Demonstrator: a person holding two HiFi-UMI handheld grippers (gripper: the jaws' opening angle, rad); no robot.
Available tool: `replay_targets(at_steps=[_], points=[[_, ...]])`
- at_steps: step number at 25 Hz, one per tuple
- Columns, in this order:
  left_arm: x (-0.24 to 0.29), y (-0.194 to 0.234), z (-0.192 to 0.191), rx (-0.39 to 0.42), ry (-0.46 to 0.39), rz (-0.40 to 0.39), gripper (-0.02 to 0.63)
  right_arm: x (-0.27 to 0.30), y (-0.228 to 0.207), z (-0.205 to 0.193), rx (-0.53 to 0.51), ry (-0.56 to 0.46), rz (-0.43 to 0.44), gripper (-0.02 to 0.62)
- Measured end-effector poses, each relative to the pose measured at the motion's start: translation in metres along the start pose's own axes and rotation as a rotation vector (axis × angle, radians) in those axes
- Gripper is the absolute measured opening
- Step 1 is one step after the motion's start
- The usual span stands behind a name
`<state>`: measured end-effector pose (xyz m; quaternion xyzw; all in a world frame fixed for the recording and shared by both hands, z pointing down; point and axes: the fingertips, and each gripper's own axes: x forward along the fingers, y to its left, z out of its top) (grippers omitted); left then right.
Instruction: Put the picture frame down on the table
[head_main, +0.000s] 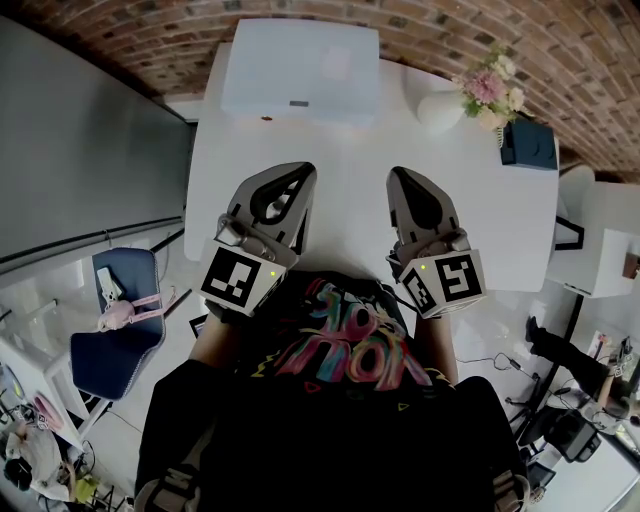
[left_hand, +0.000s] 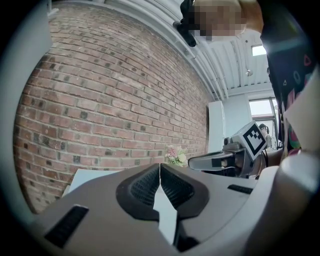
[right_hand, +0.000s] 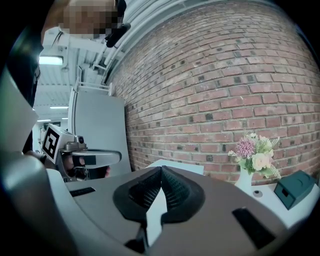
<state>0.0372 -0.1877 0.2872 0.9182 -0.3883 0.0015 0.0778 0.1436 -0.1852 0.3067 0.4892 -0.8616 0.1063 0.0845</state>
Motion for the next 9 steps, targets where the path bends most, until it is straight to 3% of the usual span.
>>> replay_targets(at_steps=[9], points=[[0.0034, -0.0011, -0.002, 0.003, 0.008, -0.001, 0.028, -0.0012, -0.0055, -0.002, -0.001, 0.004, 0.0, 0.017]])
